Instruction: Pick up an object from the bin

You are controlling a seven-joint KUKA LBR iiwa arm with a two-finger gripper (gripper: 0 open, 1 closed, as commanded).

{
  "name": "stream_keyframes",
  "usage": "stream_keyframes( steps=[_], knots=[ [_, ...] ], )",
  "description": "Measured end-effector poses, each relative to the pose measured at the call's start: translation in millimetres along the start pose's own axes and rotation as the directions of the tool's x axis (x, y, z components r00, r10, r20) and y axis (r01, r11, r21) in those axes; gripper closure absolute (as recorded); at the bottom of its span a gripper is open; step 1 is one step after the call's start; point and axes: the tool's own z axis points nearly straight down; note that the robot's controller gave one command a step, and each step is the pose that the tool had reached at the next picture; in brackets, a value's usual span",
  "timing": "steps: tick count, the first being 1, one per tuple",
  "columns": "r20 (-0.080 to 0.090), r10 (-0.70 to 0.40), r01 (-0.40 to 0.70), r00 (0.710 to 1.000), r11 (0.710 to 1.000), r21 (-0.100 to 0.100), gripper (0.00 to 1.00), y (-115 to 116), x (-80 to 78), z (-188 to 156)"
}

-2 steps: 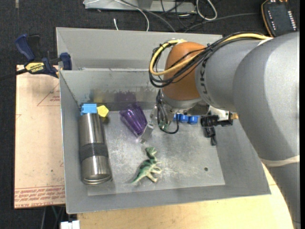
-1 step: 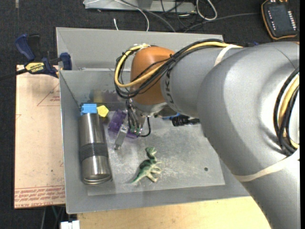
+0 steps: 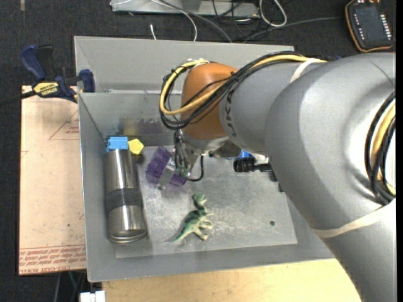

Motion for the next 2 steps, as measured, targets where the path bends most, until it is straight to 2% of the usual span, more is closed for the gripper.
stream_keyframes(
  steps=[2],
  knots=[
    [-0.002,-0.001,0.001,1.0,1.0,0.001,1.0,-0.4,0.5,-7.5]
  ],
)
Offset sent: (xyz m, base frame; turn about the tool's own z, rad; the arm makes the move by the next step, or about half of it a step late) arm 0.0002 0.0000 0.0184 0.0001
